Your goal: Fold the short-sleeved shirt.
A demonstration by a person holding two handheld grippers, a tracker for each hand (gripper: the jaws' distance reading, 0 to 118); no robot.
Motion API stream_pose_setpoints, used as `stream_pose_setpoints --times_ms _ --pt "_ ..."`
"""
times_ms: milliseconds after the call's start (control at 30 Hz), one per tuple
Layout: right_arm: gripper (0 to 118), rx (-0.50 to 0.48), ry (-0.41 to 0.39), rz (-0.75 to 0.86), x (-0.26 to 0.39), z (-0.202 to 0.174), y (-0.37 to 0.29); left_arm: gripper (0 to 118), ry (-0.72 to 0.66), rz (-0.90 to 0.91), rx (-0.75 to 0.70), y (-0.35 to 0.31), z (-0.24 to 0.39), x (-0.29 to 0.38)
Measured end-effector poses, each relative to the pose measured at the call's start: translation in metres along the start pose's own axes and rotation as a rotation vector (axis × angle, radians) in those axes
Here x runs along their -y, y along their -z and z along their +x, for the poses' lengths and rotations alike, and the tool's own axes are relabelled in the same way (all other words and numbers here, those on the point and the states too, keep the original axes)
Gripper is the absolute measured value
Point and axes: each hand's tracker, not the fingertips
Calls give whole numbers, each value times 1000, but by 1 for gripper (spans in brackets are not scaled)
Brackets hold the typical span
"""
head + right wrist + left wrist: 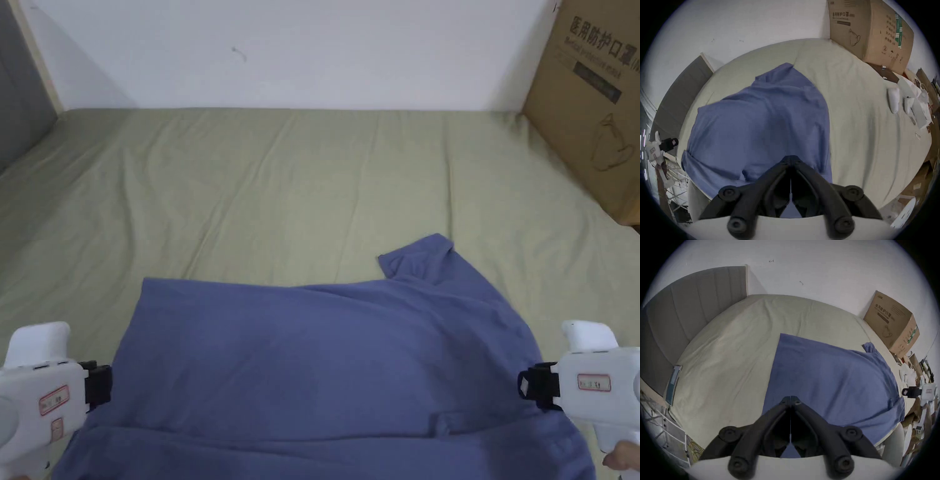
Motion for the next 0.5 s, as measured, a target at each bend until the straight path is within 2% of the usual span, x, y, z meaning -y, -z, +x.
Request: stream_pose_setpoints --times_ms 67,133,167,200,233,267,300,500 --pt "0 9 -6 39 -31 2 5 0 5 6 -10 7 -2 -11" --pt "2 12 -53 65 -65 4 14 0 -3 4 -17 13 -1 -20" --pt "16 15 -84 65 -83 5 21 0 -5 6 -19 14 3 -24" --pt "46 30 -95 68 -96 7 30 0 -6 7 -18 17 5 -28" --pt "82 34 -102 58 -113 9 41 0 -4 7 -17 21 6 -30" --pt "87 36 -103 50 -127 12 53 0 0 4 -16 25 9 -33" --pt "87 60 -97 44 -140 14 64 0 9 -1 -16 31 8 -36" --pt "86 67 -62 -45 -169 27 132 0 28 -40 -21 57 17 -42"
